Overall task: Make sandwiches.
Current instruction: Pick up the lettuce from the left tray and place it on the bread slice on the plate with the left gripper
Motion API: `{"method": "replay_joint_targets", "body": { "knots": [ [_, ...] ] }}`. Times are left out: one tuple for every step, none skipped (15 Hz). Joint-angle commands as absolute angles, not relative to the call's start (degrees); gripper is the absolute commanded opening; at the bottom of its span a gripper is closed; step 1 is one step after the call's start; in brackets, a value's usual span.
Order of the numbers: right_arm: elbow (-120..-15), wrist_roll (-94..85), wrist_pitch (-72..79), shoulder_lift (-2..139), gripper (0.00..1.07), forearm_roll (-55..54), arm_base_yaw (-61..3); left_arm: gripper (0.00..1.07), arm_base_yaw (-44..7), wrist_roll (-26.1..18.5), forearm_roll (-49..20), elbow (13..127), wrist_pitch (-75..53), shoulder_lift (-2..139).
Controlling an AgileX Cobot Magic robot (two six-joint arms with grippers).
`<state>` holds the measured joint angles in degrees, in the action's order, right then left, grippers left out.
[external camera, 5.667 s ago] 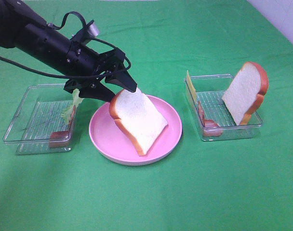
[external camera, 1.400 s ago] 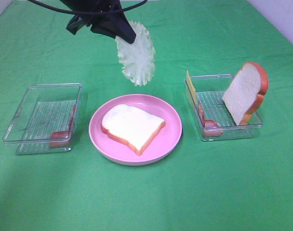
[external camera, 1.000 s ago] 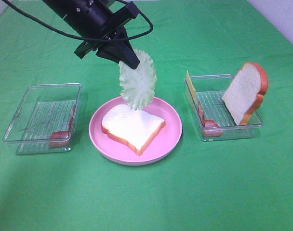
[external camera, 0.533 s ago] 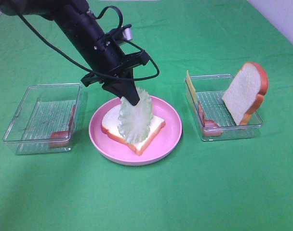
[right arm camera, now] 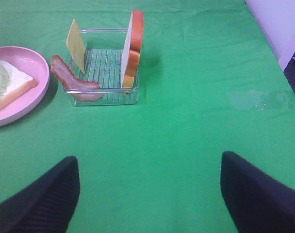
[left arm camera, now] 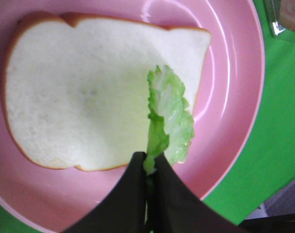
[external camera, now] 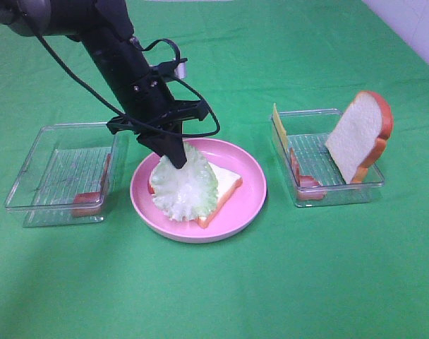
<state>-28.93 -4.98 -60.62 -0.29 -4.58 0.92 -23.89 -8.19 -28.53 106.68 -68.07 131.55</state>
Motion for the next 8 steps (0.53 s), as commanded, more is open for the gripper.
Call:
{"method": "replay_joint_targets", "body": {
  "knots": [
    [-28.93,-5.67,-60.73,-1.09,0.75,-4.81,1.26,0.03,-24.24,-7.68,-27.85,106.46,-64.57,131.72],
    [-28.93,-5.67,-60.73,-1.09,0.75,-4.81,1.26,0.12,-24.24,-7.96,-27.96,106.46,-63.37,131.72],
    [-28.93,-5.67,-60.73,-1.09,0.75,-4.81,1.26,0.34,-24.35,-8.25,-28.93,106.46,-61.65,131.72],
    [-28.93,-5.67,-60.73,-1.09,0.75,-4.81,1.26,0.47,-24.35,-8.25,-29.05,106.46,-61.19,131.72],
    [-28.93,-5.67,-60.73,-1.09,0.75,-4.81,1.26,0.62,-24.35,-8.25,-29.05,106.51,-60.68,131.72],
    [-28.93,-5.67,-60.73,-1.09,0.75,-4.81,1.26,0.69,-24.35,-8.25,-29.05,106.51,-60.45,131.72],
    [-28.93,-5.67,-60.73,-1.09,0.75,-4.81,1.26,0.77,-24.18,-8.19,-28.93,106.8,-60.45,131.67],
    [-28.93,-5.67,-60.73,-1.09,0.75,-4.81,1.26,0.8,-24.18,-8.02,-28.53,107.77,-60.96,131.67]
  ]
}}
